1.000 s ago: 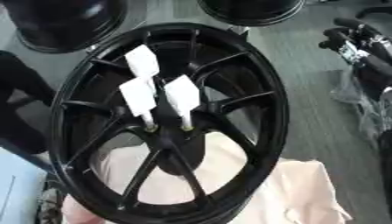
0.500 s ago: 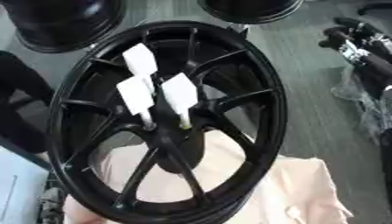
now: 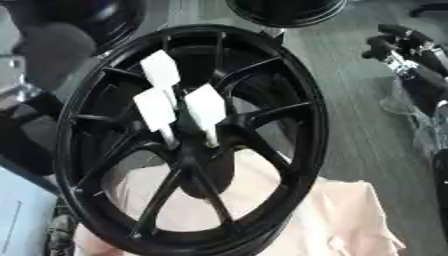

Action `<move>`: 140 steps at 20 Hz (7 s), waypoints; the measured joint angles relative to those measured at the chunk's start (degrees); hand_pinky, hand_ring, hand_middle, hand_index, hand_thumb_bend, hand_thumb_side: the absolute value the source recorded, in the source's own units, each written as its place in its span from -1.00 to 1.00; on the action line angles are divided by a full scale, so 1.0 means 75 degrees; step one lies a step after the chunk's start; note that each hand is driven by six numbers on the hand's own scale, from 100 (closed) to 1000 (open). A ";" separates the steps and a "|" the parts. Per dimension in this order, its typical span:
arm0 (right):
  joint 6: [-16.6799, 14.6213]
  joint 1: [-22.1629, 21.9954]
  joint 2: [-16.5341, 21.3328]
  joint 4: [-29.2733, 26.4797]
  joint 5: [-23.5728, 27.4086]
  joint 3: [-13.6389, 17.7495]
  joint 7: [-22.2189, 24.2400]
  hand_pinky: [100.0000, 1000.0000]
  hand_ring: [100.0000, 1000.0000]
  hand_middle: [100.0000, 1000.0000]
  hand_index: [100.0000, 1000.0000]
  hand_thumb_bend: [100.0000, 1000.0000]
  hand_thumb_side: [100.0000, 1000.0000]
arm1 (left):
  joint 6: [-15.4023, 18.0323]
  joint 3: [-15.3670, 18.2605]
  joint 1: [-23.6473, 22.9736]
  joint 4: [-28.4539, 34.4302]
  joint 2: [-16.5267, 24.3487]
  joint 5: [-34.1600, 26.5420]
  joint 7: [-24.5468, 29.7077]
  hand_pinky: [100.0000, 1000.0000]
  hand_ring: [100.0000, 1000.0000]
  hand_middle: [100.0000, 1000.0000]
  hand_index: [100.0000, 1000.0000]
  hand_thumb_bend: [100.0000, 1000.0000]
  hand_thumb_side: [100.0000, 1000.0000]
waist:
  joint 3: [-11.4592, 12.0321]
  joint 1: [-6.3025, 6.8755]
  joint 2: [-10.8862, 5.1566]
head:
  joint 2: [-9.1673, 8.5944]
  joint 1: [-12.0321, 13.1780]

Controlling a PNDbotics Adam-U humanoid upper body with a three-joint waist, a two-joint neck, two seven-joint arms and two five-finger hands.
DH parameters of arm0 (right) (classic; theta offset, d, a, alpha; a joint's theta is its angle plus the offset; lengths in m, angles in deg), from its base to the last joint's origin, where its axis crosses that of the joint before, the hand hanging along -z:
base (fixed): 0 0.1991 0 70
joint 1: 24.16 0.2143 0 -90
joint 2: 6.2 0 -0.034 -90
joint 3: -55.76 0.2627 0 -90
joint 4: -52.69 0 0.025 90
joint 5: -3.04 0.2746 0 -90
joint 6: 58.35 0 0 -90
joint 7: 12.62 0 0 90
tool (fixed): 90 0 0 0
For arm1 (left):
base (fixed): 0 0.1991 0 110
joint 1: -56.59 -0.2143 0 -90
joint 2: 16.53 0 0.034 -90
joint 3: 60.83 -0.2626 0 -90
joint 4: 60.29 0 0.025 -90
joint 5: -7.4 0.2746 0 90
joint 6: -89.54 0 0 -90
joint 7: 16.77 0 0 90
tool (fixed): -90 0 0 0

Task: Pull the pin out of the wheel hub.

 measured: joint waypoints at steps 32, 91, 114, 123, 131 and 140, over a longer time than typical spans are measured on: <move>0.0007 0.0013 0.0040 0.0053 -0.0035 -0.0049 0.0048 0.94 0.40 0.40 0.67 -0.36 -0.40 | 0.1430 0.0559 -0.0279 -0.2797 -0.0627 0.1017 0.3070 0.53 0.30 0.31 0.58 -0.23 -1.00 | -0.0036 -0.0001 -0.0015 | 0.0002 0.0038; 0.0050 0.0214 -0.0025 0.0136 -0.0169 -0.0154 0.0141 0.95 0.39 0.39 0.67 -0.36 -0.38 | 0.2045 0.0179 0.0233 -0.5837 -0.2149 0.2424 0.2455 0.61 0.58 0.46 0.40 -0.33 -1.00 | -0.0244 -0.0034 0.0103 | -0.0134 0.0159; 0.0059 0.0277 -0.0026 0.0140 -0.0200 -0.0195 0.0150 0.95 0.39 0.39 0.67 -0.37 -0.37 | 0.2129 0.0085 0.0254 -0.6108 -0.2348 0.2710 0.2371 0.62 0.57 0.36 0.40 -0.44 -1.00 | -0.0296 -0.0003 0.0150 | -0.0146 0.0198; 0.0060 0.0277 -0.0026 0.0141 -0.0224 -0.0235 0.0151 0.95 0.39 0.39 0.67 -0.38 -0.37 | 0.2068 0.0085 0.0259 -0.6053 -0.2348 0.2586 0.2432 0.55 0.44 0.17 0.04 -0.56 -1.00 | -0.0295 -0.0003 0.0150 | -0.0146 0.0229; 0.0073 0.0277 -0.0026 0.0142 -0.0228 -0.0241 0.0161 0.96 0.39 0.39 0.67 -0.39 -0.36 | 0.2046 0.0089 0.0271 -0.6053 -0.2348 0.2647 0.2454 0.51 0.39 0.11 -0.18 -0.75 -1.00 | -0.0295 0.0000 0.0150 | -0.0146 0.0235; 0.0089 0.0277 -0.0026 0.0143 -0.0228 -0.0242 0.0176 0.96 0.39 0.40 0.67 -0.40 -0.36 | 0.1994 0.0196 0.0345 -0.6052 -0.2348 0.2659 0.2506 0.48 0.33 0.01 -0.34 -0.87 -1.00 | -0.0285 0.0023 0.0150 | -0.0148 0.0256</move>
